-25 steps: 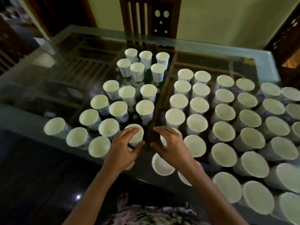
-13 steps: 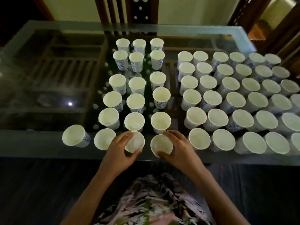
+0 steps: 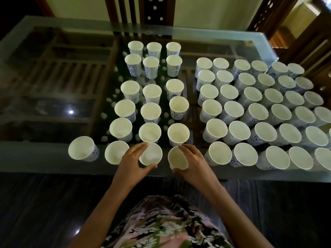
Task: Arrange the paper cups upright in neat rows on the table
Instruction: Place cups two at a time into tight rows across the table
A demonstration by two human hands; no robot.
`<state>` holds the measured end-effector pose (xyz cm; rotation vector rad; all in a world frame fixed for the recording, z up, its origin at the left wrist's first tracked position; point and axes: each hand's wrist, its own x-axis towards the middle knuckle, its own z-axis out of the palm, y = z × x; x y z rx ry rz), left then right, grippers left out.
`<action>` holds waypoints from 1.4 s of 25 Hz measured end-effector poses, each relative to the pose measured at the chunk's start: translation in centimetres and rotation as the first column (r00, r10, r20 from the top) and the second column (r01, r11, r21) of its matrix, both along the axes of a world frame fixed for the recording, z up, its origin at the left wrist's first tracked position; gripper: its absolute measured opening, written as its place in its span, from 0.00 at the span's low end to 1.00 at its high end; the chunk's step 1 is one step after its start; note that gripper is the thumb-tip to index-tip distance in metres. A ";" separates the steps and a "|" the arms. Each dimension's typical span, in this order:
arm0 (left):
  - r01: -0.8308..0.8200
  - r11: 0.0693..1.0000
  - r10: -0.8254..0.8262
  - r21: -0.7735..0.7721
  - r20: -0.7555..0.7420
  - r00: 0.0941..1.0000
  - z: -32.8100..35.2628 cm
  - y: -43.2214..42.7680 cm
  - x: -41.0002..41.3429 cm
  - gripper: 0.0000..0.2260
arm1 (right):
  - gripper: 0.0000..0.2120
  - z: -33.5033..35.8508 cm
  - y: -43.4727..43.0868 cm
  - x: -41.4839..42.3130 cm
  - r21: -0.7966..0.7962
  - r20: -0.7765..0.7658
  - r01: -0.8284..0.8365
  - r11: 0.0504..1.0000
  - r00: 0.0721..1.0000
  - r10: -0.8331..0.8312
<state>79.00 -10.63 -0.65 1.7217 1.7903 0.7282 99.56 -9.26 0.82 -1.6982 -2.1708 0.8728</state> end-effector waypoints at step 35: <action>-0.001 1.000 0.001 0.010 -0.020 1.000 -0.1 0.6 2.0 0.28 | 0.41 0.5 1.8 2.9 -0.002 0.036 0.005 1.000 0.999 -0.005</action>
